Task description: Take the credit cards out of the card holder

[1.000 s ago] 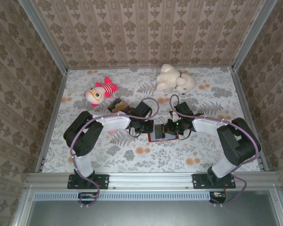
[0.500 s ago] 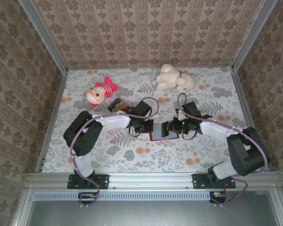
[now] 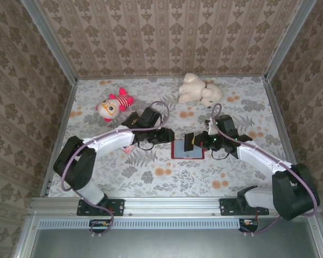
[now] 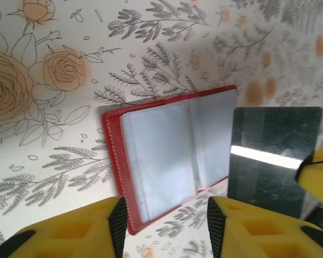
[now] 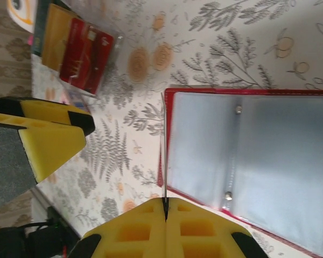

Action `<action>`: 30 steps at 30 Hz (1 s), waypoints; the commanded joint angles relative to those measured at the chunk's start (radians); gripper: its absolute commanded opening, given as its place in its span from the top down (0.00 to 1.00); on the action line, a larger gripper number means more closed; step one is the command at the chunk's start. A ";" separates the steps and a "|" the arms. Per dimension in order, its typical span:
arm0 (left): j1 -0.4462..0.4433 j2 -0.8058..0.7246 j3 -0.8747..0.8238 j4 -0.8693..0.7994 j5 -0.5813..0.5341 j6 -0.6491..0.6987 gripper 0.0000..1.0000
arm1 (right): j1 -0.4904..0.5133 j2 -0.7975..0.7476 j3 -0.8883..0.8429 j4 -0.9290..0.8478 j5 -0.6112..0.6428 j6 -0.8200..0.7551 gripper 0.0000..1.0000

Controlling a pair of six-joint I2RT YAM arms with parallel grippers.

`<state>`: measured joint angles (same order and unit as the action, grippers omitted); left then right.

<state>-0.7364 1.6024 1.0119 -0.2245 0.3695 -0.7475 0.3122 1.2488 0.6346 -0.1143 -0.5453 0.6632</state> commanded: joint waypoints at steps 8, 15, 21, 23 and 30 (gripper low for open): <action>0.042 -0.168 -0.117 0.223 0.168 -0.190 0.37 | -0.006 -0.061 -0.102 0.493 -0.183 0.331 1.00; 0.042 -0.182 -0.177 0.462 0.281 -0.347 0.31 | 0.013 -0.092 -0.144 0.664 -0.199 0.457 1.00; 0.036 -0.198 -0.181 0.579 0.346 -0.434 0.39 | 0.026 -0.107 -0.135 0.710 -0.216 0.515 1.00; 0.036 -0.206 -0.180 0.605 0.351 -0.444 0.47 | 0.026 -0.109 -0.131 0.710 -0.219 0.524 1.00; 0.034 -0.220 -0.196 0.691 0.364 -0.495 0.72 | 0.025 -0.120 -0.123 0.696 -0.232 0.548 1.00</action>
<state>-0.6991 1.4128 0.8268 0.3794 0.7025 -1.2098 0.3317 1.1545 0.5026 0.5579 -0.7422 1.1877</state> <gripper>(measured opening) 0.290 0.046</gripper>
